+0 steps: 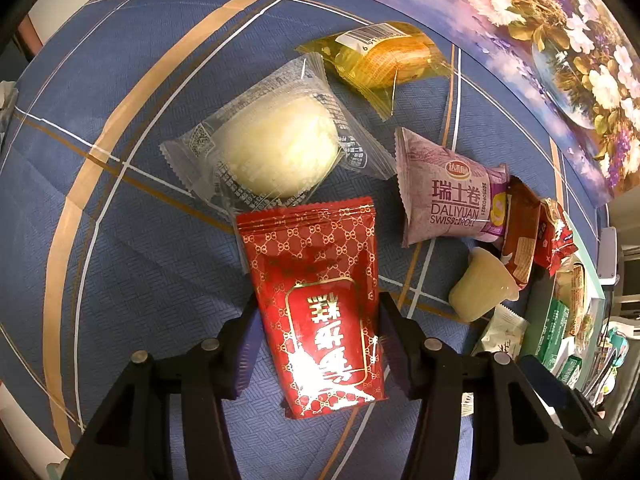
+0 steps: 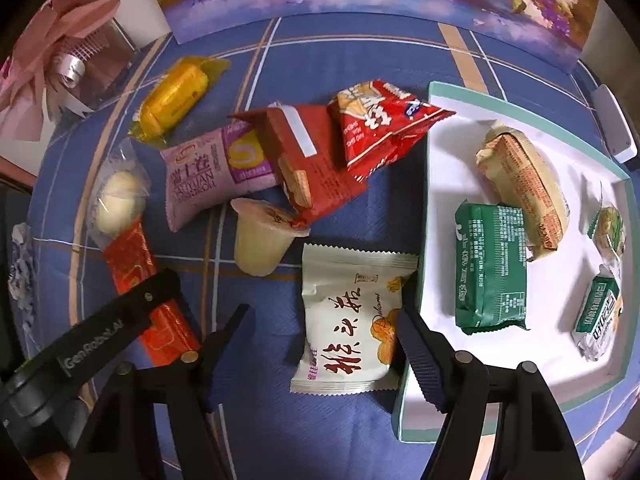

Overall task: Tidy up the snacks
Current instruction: 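Grasp the red patterned pack with the left gripper while the right grasps the white pastry bag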

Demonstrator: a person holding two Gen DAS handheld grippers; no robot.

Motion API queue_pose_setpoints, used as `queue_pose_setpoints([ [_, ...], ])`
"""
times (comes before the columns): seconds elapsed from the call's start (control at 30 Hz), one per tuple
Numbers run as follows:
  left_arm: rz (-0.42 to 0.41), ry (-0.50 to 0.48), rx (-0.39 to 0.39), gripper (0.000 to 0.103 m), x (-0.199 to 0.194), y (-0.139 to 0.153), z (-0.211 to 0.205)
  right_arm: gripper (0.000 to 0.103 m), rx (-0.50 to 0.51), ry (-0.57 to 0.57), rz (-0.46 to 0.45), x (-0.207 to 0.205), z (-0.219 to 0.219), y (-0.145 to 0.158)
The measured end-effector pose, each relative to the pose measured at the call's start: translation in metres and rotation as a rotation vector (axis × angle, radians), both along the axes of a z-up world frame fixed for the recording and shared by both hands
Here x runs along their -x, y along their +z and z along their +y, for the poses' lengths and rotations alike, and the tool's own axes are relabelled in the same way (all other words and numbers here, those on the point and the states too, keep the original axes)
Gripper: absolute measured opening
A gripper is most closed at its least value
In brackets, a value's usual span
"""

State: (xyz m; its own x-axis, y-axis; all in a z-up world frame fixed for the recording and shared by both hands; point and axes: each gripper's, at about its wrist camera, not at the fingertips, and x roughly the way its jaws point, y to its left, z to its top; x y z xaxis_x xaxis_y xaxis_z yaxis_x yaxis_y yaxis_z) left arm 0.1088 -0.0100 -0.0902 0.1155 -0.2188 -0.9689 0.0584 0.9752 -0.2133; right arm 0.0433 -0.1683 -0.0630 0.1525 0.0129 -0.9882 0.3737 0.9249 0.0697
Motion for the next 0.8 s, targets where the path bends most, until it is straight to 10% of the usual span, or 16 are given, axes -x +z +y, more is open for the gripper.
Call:
queue_pose_setpoints([
  [0.8, -0.001, 0.003, -0.003, 0.056, -0.001, -0.004, -0.001, 0.076, -0.092, 0.023, -0.028, -0.004, 0.005, -0.01],
])
